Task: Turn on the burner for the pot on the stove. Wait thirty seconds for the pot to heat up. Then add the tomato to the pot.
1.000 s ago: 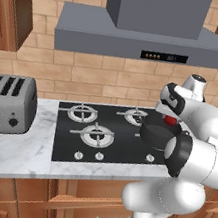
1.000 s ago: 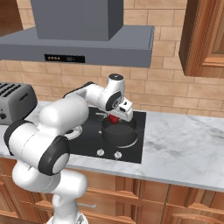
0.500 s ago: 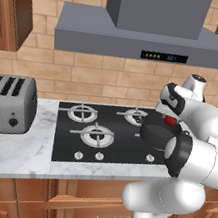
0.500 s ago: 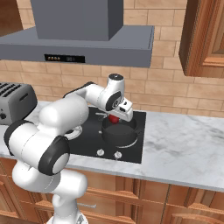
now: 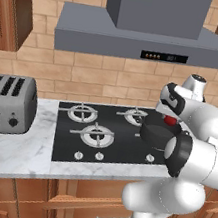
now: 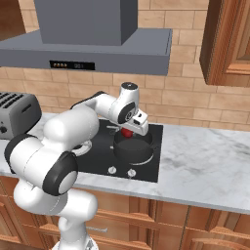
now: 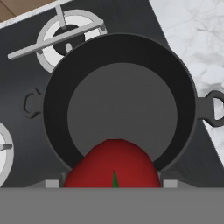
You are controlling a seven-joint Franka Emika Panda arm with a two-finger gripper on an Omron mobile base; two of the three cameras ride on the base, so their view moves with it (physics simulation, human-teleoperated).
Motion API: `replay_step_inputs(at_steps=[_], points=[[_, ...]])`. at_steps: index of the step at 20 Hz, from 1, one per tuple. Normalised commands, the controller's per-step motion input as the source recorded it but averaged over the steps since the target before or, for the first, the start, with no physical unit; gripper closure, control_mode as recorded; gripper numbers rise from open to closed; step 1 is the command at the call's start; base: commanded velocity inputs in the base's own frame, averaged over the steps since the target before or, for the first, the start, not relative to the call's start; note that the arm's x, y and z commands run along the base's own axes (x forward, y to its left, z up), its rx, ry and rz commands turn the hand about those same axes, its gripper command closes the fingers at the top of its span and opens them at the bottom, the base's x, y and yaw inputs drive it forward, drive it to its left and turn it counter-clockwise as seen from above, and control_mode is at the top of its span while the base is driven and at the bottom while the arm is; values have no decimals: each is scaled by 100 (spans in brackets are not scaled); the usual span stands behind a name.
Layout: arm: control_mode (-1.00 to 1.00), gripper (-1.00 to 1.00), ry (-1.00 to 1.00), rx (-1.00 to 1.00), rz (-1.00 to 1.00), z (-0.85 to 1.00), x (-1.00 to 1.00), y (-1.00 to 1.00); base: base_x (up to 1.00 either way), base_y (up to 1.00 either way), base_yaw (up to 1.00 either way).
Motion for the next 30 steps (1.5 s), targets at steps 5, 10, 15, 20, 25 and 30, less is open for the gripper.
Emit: replay_step_inputs(at_steps=[5,10,15,20,25,30], points=[[-100,100,0,-2,0,-14,0,0,0,0,0],[-100,100,0,-6,0,-21,9,0,0,0,0],[-100,100,0,-4,0,-12,18,0,0,0,0],[-100,100,-1,-1,0,-18,4,0,0,0,0],[-100,100,-1,0,0,-26,0,0,0,0,0],[-100,100,0,0,0,-20,10,0,0,0,0]])
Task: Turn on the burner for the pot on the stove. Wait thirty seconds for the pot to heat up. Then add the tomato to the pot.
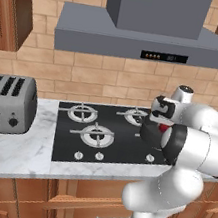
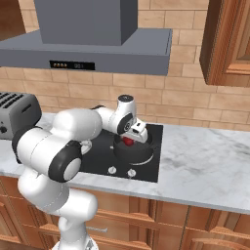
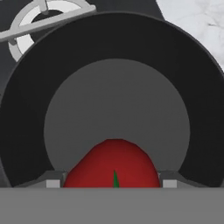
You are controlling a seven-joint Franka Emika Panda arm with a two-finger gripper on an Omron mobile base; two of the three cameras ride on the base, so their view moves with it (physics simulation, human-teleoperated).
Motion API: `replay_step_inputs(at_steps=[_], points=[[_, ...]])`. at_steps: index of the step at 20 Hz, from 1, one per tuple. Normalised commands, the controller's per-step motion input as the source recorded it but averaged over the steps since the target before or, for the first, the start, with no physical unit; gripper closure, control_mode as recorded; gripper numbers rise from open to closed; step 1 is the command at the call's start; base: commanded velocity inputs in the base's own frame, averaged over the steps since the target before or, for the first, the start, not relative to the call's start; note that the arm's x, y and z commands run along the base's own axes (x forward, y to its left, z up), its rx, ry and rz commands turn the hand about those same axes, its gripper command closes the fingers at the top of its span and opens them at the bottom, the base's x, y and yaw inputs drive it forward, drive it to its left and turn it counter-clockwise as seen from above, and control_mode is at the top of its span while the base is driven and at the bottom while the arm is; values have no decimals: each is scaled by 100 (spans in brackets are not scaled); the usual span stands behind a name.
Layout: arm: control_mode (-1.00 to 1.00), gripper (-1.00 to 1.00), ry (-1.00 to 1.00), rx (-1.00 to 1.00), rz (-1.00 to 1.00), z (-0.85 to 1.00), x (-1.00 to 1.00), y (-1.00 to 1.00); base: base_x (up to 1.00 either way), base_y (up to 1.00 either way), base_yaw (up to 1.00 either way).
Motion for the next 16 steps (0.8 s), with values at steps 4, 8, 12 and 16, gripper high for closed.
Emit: replay_step_inputs(at_steps=[4,8,12,16], points=[[-100,-100,0,0,0,-14,13,0,0,0,0],[-100,-100,0,0,0,-2,5,-2,0,0,0],[-100,-100,-3,0,0,7,0,-11,0,0,0],[-100,-100,-3,0,0,30,0,-1,0,0,0]])
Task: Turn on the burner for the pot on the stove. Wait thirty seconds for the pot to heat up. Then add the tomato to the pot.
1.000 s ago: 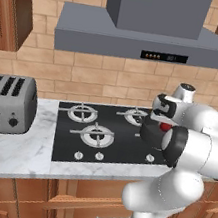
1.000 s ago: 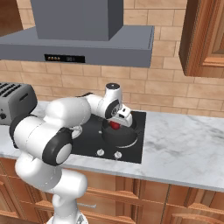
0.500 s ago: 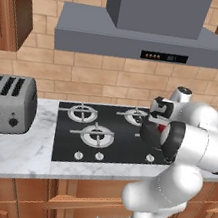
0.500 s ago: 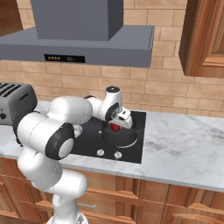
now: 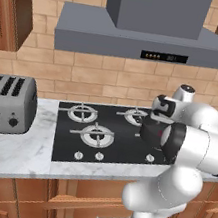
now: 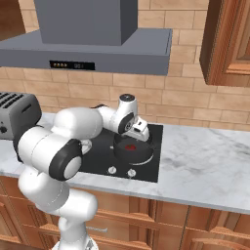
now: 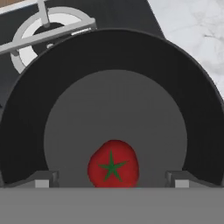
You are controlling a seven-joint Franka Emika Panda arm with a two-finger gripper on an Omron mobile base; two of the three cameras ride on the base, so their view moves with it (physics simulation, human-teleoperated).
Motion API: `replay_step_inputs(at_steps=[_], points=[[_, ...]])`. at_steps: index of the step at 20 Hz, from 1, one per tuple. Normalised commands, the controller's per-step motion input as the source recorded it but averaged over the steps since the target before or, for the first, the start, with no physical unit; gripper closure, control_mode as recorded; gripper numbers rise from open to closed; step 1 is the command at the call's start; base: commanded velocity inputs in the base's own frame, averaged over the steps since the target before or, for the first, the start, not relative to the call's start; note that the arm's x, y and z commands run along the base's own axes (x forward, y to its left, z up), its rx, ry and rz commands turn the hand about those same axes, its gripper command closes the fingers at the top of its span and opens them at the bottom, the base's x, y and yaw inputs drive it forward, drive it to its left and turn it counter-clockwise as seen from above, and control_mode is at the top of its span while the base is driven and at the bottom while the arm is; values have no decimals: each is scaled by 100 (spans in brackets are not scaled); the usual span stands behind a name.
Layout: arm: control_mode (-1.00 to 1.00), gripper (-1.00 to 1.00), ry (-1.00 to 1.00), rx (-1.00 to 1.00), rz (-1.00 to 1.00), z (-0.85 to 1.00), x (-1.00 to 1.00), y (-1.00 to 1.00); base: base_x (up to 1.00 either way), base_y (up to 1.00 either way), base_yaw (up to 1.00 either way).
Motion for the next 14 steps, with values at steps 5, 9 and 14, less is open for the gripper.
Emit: replay_step_inputs(at_steps=[5,9,14], points=[[-100,-100,-3,0,0,39,-2,0,0,0,0],[-100,-100,-2,0,0,61,-65,0,0,0,0],[-100,-100,0,0,0,41,-99,0,0,0,0]])
